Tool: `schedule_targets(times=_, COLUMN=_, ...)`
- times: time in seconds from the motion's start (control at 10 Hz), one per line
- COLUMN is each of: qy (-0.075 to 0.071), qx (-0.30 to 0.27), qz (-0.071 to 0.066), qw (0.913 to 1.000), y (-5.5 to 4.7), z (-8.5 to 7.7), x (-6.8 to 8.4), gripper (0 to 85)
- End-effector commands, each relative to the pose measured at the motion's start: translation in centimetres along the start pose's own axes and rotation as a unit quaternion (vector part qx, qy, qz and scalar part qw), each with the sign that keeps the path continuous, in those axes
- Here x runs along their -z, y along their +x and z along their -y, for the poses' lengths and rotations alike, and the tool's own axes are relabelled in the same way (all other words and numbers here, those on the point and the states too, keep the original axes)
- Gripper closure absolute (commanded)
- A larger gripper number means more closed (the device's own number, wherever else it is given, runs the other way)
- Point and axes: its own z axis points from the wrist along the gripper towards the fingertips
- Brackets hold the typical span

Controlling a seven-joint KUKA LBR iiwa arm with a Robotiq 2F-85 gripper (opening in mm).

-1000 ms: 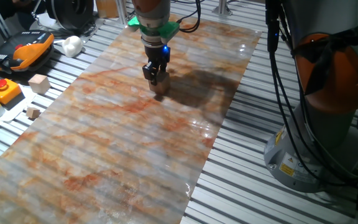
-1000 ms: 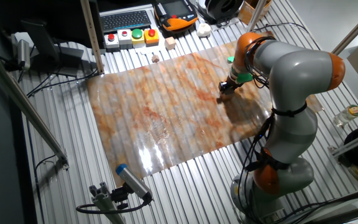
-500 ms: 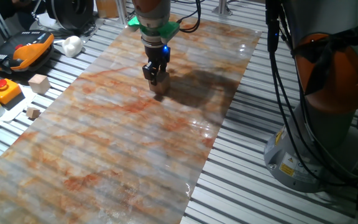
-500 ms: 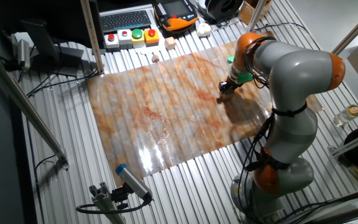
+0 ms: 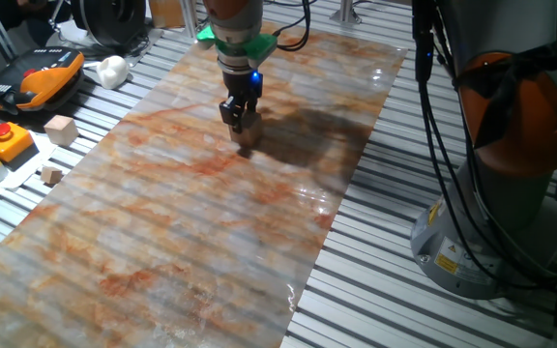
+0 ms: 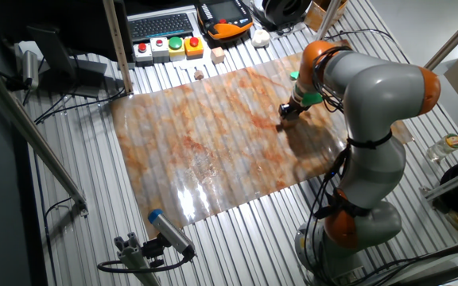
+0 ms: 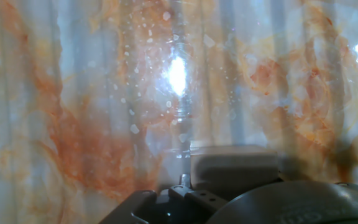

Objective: Hold a small block with the gripper and sweep it from left to right on the table

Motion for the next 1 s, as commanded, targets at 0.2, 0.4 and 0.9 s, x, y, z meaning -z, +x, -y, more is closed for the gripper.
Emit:
schedule_targets(times=0.2, qy=0.0, qx=0.001, qz=0.0, qw=1.0, y=0.0, z=-0.2, x=-0.1, gripper=85.0)
schedule_targets(times=0.4, qy=-0.001, qx=0.0, qz=0.0, qw=1.0, y=0.0, z=-0.4, x=-0.1, gripper=85.0)
schedule_targets(times=0.9, qy=0.001, qx=-0.007, qz=0.0, qw=1.0, y=0.2, z=-1.6, x=-0.2, gripper=85.0)
